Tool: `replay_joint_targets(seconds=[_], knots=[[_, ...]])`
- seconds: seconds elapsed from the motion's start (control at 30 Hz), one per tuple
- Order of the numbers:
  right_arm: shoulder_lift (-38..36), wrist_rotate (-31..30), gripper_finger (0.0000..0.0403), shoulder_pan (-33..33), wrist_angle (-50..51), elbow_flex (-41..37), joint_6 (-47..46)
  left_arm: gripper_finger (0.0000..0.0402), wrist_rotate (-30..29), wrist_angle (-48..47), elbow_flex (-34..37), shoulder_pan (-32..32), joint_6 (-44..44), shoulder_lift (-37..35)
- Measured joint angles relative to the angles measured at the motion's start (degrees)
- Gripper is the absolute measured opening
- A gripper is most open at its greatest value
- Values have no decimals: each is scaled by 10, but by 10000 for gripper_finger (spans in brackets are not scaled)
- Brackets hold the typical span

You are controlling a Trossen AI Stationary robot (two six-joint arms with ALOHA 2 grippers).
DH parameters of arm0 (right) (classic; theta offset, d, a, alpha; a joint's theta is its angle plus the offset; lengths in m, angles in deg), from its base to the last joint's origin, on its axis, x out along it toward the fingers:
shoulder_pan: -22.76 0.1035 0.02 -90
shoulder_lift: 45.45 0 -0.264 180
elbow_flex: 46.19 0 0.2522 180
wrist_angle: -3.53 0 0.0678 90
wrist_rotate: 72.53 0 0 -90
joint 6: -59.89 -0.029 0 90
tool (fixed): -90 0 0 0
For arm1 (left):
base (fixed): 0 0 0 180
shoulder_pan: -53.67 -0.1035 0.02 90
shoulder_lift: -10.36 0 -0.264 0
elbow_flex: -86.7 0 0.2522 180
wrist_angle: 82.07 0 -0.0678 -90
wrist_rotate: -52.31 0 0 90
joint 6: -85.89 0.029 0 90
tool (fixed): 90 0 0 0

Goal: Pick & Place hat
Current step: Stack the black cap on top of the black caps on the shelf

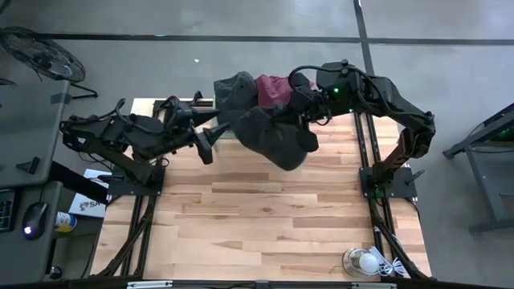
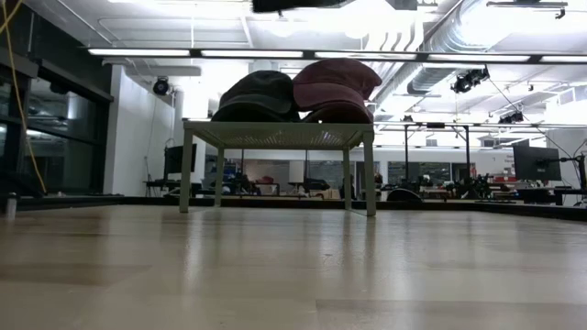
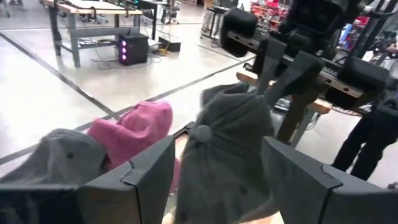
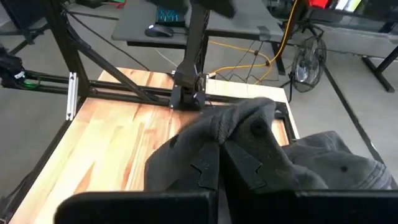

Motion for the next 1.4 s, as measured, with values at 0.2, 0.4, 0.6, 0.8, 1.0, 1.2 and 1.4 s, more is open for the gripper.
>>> replay_joint_targets(seconds=[0.2,0.4,0.6,0.8,1.0,1.2,1.4], knots=[[0,-3,0,0,-21,0,14,234,25,6,0,-13,-28,41],[0,-3,0,0,-19,0,14,235,27,6,0,-37,-56,52],[0,9,0,0,7,0,15,235,25,30,0,-41,21,51],[0,39,0,0,19,0,19,235,32,52,0,-42,158,51],[0,52,0,0,19,0,19,235,62,48,1,-42,221,57],[0,62,0,2,16,0,19,235,54,48,1,-56,229,59],[0,57,0,3,14,0,16,235,46,55,0,-63,227,67]])
